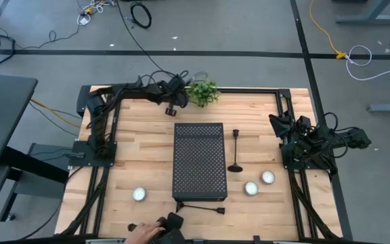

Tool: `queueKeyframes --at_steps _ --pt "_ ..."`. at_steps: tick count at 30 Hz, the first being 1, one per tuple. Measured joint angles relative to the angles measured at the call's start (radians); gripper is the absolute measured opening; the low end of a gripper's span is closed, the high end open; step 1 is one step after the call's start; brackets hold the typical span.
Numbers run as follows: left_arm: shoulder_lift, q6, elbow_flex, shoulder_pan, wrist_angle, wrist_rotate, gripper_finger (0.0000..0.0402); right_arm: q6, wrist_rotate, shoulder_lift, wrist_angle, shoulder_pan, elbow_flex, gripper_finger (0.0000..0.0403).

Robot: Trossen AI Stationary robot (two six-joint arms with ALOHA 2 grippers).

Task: Pick & Place candle stick holders
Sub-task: Put the top black candle holder on the shelf

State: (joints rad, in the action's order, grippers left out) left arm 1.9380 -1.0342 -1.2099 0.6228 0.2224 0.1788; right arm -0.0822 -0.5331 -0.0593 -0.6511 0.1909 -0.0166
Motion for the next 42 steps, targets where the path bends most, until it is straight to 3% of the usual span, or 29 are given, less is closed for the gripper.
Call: queueKeyframes --at_steps 9,14,23,30,35,42 --pt "-0.145 0.081 0.0 -0.03 0.266 -0.005 0.0005 0.009 -0.002 0.0 0.002 0.0 0.0 0.0057" --pt "-0.266 0.147 0.0 -0.058 0.345 -0.061 0.0005 0.009 -0.001 0.0 0.002 0.0 0.0 0.0057" --pt "-0.519 0.431 -0.001 -0.1 0.378 -0.308 0.0005 -0.01 0.001 0.0 0.002 0.0 0.0 0.0057" --pt "-0.67 0.724 -0.001 -0.143 0.36 -0.702 0.0005 -0.053 0.01 0.0 0.018 0.0 0.0 0.0057" --pt "-0.75 0.85 0.074 -0.254 0.185 -0.738 0.0005 -0.131 0.052 0.0 0.064 0.0 0.0 0.0057" --pt "-0.881 0.935 0.424 -0.413 -0.283 -0.645 0.0005 -0.203 0.173 0.0 0.095 0.0 0.0 0.0057"
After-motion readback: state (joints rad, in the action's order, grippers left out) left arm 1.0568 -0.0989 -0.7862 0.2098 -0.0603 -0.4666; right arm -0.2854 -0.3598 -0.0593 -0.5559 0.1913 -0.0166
